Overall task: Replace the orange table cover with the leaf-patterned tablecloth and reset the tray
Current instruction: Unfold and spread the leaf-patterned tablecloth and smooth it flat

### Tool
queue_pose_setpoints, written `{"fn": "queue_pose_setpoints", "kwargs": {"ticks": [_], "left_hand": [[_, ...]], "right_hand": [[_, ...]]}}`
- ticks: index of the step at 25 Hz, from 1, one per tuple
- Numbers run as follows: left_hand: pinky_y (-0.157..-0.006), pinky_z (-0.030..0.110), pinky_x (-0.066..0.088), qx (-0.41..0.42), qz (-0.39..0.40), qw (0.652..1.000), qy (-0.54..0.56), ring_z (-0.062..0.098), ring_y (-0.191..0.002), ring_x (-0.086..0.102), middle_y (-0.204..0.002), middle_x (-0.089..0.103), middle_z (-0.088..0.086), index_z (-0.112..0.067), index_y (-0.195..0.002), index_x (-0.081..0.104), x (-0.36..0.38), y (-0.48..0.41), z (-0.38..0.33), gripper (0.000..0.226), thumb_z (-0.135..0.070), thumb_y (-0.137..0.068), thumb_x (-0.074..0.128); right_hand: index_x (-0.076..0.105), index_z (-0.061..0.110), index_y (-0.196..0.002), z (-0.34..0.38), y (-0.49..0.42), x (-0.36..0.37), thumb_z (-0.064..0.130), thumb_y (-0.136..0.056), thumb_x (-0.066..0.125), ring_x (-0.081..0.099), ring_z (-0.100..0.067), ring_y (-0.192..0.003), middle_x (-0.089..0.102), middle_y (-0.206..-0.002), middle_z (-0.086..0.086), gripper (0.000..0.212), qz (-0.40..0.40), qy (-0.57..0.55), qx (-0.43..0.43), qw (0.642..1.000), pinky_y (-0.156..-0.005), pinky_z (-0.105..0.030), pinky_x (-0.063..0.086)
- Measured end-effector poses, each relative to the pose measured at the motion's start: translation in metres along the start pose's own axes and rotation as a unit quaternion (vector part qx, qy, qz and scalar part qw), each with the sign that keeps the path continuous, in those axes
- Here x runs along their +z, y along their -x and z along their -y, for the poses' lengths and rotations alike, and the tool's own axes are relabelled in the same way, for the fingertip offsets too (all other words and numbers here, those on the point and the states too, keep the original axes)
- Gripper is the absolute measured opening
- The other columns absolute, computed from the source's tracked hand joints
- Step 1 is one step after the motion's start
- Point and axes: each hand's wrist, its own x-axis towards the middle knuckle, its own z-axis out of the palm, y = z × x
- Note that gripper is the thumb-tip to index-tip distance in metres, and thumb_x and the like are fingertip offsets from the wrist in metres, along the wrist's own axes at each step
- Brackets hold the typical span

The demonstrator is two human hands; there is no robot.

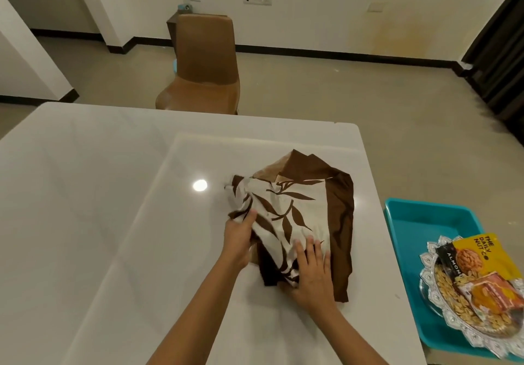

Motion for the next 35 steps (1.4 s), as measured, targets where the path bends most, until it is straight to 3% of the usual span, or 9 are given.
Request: {"fn": "queue_pose_setpoints", "kwargs": {"ticks": [6,10,13,16,20,25,29,32,35], "left_hand": [[-0.076,0.036,0.059,0.14,0.069,0.985,0.071,0.016,-0.09,0.071,-0.09,0.075,-0.002,-0.017,-0.099,0.066,0.05,0.018,-0.094,0.011,-0.013,-0.095,0.057],[-0.073,0.032,0.058,0.193,0.075,0.971,0.122,0.017,-0.095,0.07,-0.1,0.073,0.002,-0.017,-0.105,0.064,0.053,0.025,-0.147,0.014,-0.014,-0.094,0.057],[-0.079,0.036,0.058,0.214,0.042,0.967,0.133,0.021,-0.101,0.068,-0.111,0.07,0.007,-0.014,-0.115,0.061,0.034,0.013,-0.182,0.021,-0.017,-0.094,0.058],[-0.08,0.04,0.058,0.177,-0.02,0.975,0.133,0.024,-0.103,0.066,-0.112,0.067,0.01,-0.011,-0.121,0.056,0.009,-0.01,-0.219,0.027,-0.017,-0.095,0.058],[-0.078,0.042,0.059,0.16,-0.049,0.967,0.191,0.025,-0.098,0.065,-0.109,0.064,0.011,-0.009,-0.123,0.05,-0.016,-0.029,-0.264,0.032,-0.014,-0.093,0.059],[-0.066,0.039,0.06,0.153,-0.044,0.971,0.177,0.027,-0.094,0.066,-0.113,0.064,0.016,-0.004,-0.127,0.048,-0.012,-0.052,-0.294,0.037,-0.015,-0.093,0.059],[-0.064,0.037,0.059,0.194,-0.001,0.97,0.149,0.028,-0.099,0.067,-0.115,0.064,0.017,-0.003,-0.122,0.052,0.003,-0.053,-0.309,0.032,-0.016,-0.094,0.058],[-0.077,0.035,0.059,0.249,0.052,0.956,0.143,0.022,-0.099,0.068,-0.113,0.068,0.011,-0.008,-0.112,0.059,-0.003,-0.032,-0.308,0.021,-0.021,-0.096,0.055],[-0.078,0.03,0.058,0.22,0.046,0.967,0.115,0.015,-0.094,0.07,-0.101,0.073,0.002,-0.017,-0.099,0.072,-0.052,-0.028,-0.261,0.018,-0.014,-0.096,0.055]], "right_hand": [[0.053,0.012,-0.131,-0.028,-0.035,-0.051,0.029,-0.074,0.079,0.044,-0.039,-0.13,0.055,-0.136,-0.014,0.065,-0.189,-0.102,0.245,0.945,-0.113,-0.06,0.022],[0.058,0.013,-0.122,-0.048,-0.068,-0.083,0.022,-0.081,0.076,0.061,-0.031,-0.106,0.066,-0.115,-0.01,0.046,-0.2,-0.237,0.306,0.9,-0.099,-0.053,0.046],[0.063,0.013,-0.111,-0.047,-0.085,-0.096,0.006,-0.09,0.06,0.063,-0.027,-0.1,0.068,-0.103,-0.006,0.022,-0.115,-0.344,0.254,0.896,-0.096,-0.041,0.05],[0.068,0.009,-0.104,-0.054,-0.13,-0.137,-0.009,-0.078,0.049,0.063,-0.03,-0.097,0.069,-0.097,-0.008,0.037,-0.138,-0.31,0.195,0.92,-0.086,-0.026,0.044],[0.068,0.021,-0.109,-0.054,-0.2,-0.235,0.012,-0.075,0.049,0.064,-0.032,-0.093,0.071,-0.096,-0.01,0.04,-0.214,-0.183,0.094,0.955,-0.079,-0.038,0.052],[0.065,0.027,-0.111,-0.046,-0.248,-0.299,0.014,-0.093,0.049,0.06,-0.032,-0.095,0.068,-0.101,-0.009,0.028,-0.178,-0.066,0.052,0.98,-0.08,-0.045,0.053],[0.067,0.02,-0.111,-0.043,-0.262,-0.319,0.008,-0.091,0.048,0.06,-0.031,-0.1,0.068,-0.106,-0.009,0.031,-0.281,-0.1,0.062,0.952,-0.082,-0.042,0.049],[0.067,0.015,-0.105,-0.042,-0.239,-0.322,0.006,-0.085,0.045,0.06,-0.029,-0.093,0.068,-0.099,-0.009,0.031,-0.394,-0.092,-0.017,0.914,-0.08,-0.042,0.048],[0.07,0.012,-0.105,-0.058,-0.191,-0.273,0.004,-0.083,0.051,0.061,-0.03,-0.088,0.07,-0.096,-0.007,0.03,-0.403,-0.021,-0.102,0.909,-0.077,-0.042,0.047]]}}
